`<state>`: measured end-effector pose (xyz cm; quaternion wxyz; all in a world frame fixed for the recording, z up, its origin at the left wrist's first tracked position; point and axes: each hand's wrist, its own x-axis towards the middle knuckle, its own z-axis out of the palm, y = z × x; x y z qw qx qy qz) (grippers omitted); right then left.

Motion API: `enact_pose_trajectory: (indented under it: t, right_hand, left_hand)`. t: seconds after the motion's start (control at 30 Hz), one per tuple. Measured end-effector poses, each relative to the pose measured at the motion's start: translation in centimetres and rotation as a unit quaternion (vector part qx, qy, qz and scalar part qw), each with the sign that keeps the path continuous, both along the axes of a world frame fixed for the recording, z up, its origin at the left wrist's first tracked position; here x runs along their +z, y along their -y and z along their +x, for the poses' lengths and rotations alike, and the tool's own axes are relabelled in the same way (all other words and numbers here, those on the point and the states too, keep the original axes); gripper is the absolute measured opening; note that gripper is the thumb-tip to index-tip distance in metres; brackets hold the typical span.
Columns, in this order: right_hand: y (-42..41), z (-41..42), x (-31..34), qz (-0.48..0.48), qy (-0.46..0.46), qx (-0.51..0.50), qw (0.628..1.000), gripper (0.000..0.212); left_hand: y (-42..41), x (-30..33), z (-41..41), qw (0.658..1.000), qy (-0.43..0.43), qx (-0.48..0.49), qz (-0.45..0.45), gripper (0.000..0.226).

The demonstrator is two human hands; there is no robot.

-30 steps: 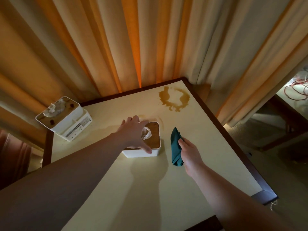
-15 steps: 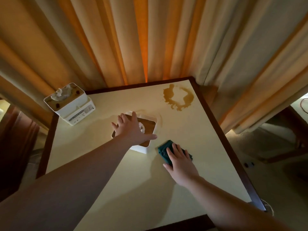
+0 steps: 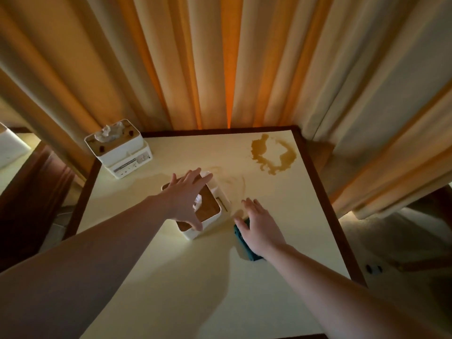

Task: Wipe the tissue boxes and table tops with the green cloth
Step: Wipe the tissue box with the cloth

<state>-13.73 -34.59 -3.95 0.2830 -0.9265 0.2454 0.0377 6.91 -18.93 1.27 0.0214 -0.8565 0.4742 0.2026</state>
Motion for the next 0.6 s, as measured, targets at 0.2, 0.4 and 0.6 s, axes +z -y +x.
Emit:
enact_pose_trajectory:
  t: [0.2,0.4,0.6]
  right_hand:
    - [-1.0,6.9,3.2,-0.028,0.056,0.091,0.994,0.057]
    - [-1.4,14.9,3.8,-0.035,-0.028,0.212,0.976,0.060]
    - [-0.8,15.2,3.3,-0.056,-0.078,0.267,0.959,0.066]
  left_hand:
    - [-4.6,-1.9,-0.4,0.989,-0.001,0.098,-0.107,0.155]
    - [-8.1,-3.9,-2.1,0.954,-0.008,0.235,-0.188,0.148]
    - [-10.6,-5.4,-0.8,0.946,-0.013,0.268,-0.181,0.141]
